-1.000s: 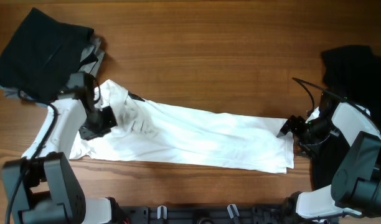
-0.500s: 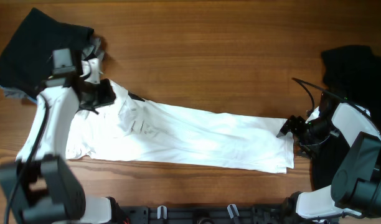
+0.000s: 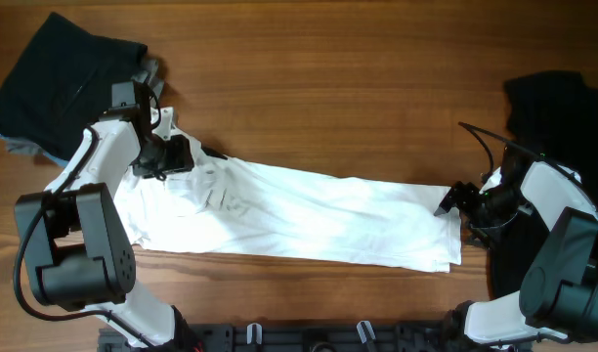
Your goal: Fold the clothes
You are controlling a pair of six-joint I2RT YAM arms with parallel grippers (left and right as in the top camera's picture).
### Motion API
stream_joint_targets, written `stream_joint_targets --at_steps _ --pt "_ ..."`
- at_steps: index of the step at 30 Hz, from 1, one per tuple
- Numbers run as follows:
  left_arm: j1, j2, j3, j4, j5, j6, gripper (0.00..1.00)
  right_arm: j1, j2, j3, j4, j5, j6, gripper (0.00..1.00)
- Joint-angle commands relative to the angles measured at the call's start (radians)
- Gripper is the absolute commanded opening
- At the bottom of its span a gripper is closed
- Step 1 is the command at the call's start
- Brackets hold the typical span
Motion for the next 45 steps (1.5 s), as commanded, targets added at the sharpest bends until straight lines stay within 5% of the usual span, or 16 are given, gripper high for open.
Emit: stream_joint_targets --at_steps 1,2,4,7,12,18,25,27,32,38,43,45 --pt "0.000 0.006 -0.011 -0.007 -0.024 0.065 0.56 0.003 0.061 -0.060 0.050 -0.047 -0.056 0.84" --pt "0.000 0.006 -0.017 -0.006 -0.023 0.064 0.51 0.003 0.061 -0.060 0.050 -0.047 -0.055 0.84" --pt "0.000 0.007 -0.022 -0.006 -0.024 0.064 0.24 0.003 0.061 -0.060 0.053 -0.047 -0.055 0.84" --pt "0.000 0.007 -0.021 0.000 -0.023 0.064 0.04 0.003 0.061 -0.060 0.056 -0.047 -0.055 0.84" --pt "0.001 -0.003 -0.009 -0.043 -0.029 0.059 0.04 0.003 0.061 -0.060 0.055 -0.047 -0.056 0.84" --pt "0.023 -0.086 0.094 -0.209 -0.148 -0.125 0.04 0.003 0.061 -0.060 0.055 -0.047 -0.057 0.84" --pt "0.042 -0.122 0.095 -0.225 -0.293 -0.237 0.04 0.003 0.061 -0.060 0.054 -0.047 -0.057 0.84" --pt "0.042 -0.122 0.095 -0.164 -0.218 -0.222 0.04 0.003 0.061 -0.060 0.053 -0.047 -0.057 0.84" --pt "0.040 -0.070 0.086 0.003 0.008 -0.067 0.36 0.003 0.061 -0.060 0.050 -0.047 -0.058 0.84" --pt "0.040 0.044 0.086 0.003 0.049 -0.007 0.40 0.003 0.061 -0.060 0.048 -0.047 -0.058 0.84" --pt "0.040 0.060 0.086 -0.006 0.083 -0.006 0.37 0.003 0.061 -0.060 0.048 -0.047 -0.058 0.84" --pt "0.040 0.060 0.086 -0.013 0.078 0.019 0.11 0.003 0.061 -0.060 0.048 -0.047 -0.058 0.84"
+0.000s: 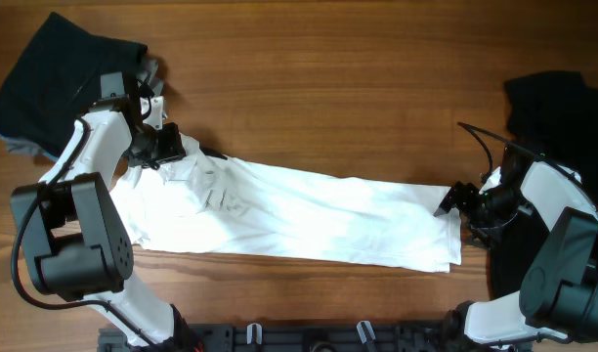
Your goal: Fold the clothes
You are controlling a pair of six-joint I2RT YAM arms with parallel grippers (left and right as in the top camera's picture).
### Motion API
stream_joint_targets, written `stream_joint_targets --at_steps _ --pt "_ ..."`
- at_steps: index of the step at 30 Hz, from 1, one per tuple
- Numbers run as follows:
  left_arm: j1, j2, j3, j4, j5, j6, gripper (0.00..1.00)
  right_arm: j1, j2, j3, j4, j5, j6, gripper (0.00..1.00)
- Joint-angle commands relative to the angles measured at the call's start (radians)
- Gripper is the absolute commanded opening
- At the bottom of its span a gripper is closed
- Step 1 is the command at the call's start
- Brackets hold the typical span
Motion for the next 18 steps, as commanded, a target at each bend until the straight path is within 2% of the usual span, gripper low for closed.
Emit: stream_joint_targets --at_steps 1,7,18 --pt "0.003 0.005 0.002 -0.010 0.016 0.041 0.04 0.003 0.061 -0.060 0.050 -0.046 -0.047 0.84" --pt "0.036 -0.023 0.036 -0.105 -0.145 -0.057 0.04 0.003 0.061 -0.060 0.051 -0.046 -0.047 0.84" --pt "0.109 -0.091 0.042 -0.142 -0.180 -0.073 0.04 0.003 0.061 -0.060 0.054 -0.046 -0.047 0.84"
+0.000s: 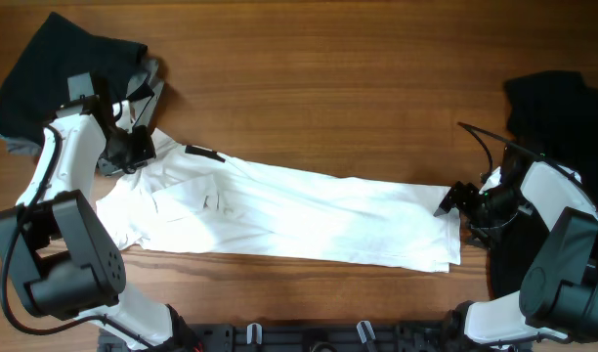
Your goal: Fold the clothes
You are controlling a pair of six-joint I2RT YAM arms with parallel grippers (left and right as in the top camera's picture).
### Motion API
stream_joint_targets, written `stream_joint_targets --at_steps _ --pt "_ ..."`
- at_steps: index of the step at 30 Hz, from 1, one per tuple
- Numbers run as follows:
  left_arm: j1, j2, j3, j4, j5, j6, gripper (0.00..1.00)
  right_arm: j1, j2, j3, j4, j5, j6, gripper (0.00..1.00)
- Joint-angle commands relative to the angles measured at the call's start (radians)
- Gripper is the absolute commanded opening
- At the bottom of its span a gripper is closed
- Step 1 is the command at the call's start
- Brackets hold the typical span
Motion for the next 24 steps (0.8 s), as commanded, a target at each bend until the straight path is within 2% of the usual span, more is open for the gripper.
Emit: stream_joint_targets --at_steps 1,6,11,12,13,15,16,18,19,22,24 --pt "0.010 -0.019 0.014 -0.030 -0.055 -0.018 0.04 0.003 0.061 -0.060 0.053 -0.046 -0.047 0.84" --pt "0.010 -0.019 0.014 -0.109 -0.093 -0.018 0.04 0.003 0.061 -0.060 0.053 -0.046 -0.046 0.84" --pt "0.010 -0.019 0.014 -0.124 -0.121 -0.026 0.04 0.003 0.061 -0.060 0.054 -0.046 -0.047 0.84" --pt "0.010 -0.019 0.014 -0.114 -0.121 -0.025 0.10 0.003 0.061 -0.060 0.053 -0.046 -0.047 0.84" --pt "0.009 -0.019 0.014 -0.094 -0.109 -0.024 0.21 0.003 0.061 -0.060 0.053 -0.046 -0.047 0.84" --pt "0.004 -0.019 0.014 -0.059 0.018 0.010 0.20 0.003 0.061 -0.060 0.054 -0.046 -0.047 0.84" --pt "-0.004 -0.019 0.014 -0.041 0.134 0.078 0.18 0.003 0.061 -0.060 0.054 -0.046 -0.047 0.84" --pt "-0.034 -0.019 0.014 -0.013 0.245 0.166 0.20 0.003 0.061 -0.060 0.055 -0.046 -0.047 0.84" --pt "-0.056 -0.019 0.014 0.003 0.243 0.172 0.22 0.003 0.061 -0.060 0.055 -0.046 -0.047 0.84" --pt "-0.143 -0.012 0.014 0.058 0.163 0.211 0.34 0.003 0.061 -0.060 0.054 -0.046 -0.047 0.84" --pt "-0.176 -0.002 0.014 0.073 0.102 0.224 0.38 0.003 0.061 -0.060 0.054 -0.046 -0.047 0.84"
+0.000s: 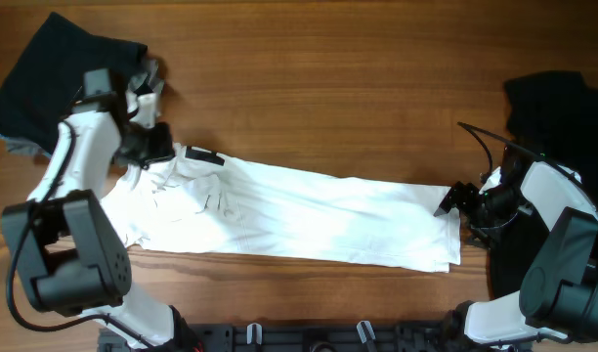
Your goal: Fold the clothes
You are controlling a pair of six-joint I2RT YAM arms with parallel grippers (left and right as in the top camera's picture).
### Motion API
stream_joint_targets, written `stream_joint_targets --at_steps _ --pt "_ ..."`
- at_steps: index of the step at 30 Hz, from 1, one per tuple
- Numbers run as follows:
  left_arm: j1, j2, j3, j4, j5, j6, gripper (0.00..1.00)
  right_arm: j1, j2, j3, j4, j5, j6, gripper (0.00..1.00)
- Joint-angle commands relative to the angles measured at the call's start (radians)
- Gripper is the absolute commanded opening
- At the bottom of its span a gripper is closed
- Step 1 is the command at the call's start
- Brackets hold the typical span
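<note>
A white shirt lies stretched across the table from left to right, with a dark neck label near its upper left. My left gripper sits at the shirt's upper left edge by the collar and looks shut on the fabric, which is bunched beside it. At the shirt's upper right corner my right gripper rests on the hem; it seems shut on the cloth, though its fingertips are small and dark here.
A black garment lies at the back left, with a grey piece at its edge. Another black garment is heaped at the right under the right arm. A black rail runs along the front edge.
My left gripper has moved right and slightly back along the collar edge, and the fabric beside it is more wrinkled now. The right arm has not moved.
My left gripper was on the collar area near the label. It then stood a little further back-left, and after that well to the left with the shirt's upper left drawn out. Now it is partway back. The right gripper stayed at the hem throughout.
</note>
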Motion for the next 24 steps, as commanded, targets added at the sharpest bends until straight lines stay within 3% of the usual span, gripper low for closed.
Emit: stream_joint_targets --at_steps 1,7,13,14,15,16,24 --pt "-0.085 0.008 0.013 0.027 -0.083 0.080 0.38 0.003 0.061 -0.060 0.054 -0.046 -0.046 0.84" --pt "-0.103 0.051 0.013 0.050 -0.234 0.079 0.32 0.003 0.061 -0.060 0.054 -0.046 -0.047 0.84" --pt "-0.101 0.068 0.013 0.059 -0.277 0.079 0.40 0.003 0.061 -0.060 0.054 -0.046 -0.047 0.84" --pt "-0.103 0.077 0.013 0.055 -0.277 0.079 0.34 0.003 0.061 -0.060 0.054 -0.046 -0.046 0.84" --pt "-0.103 0.082 0.013 0.053 -0.277 0.079 0.18 0.003 0.061 -0.060 0.054 -0.046 -0.046 0.84" --pt "-0.103 0.083 0.013 0.052 -0.278 0.077 0.07 0.003 0.061 -0.060 0.054 -0.046 -0.046 0.84" --pt "-0.061 0.067 0.030 0.061 -0.529 -0.220 0.04 0.003 0.061 -0.060 0.054 -0.046 -0.046 0.84"
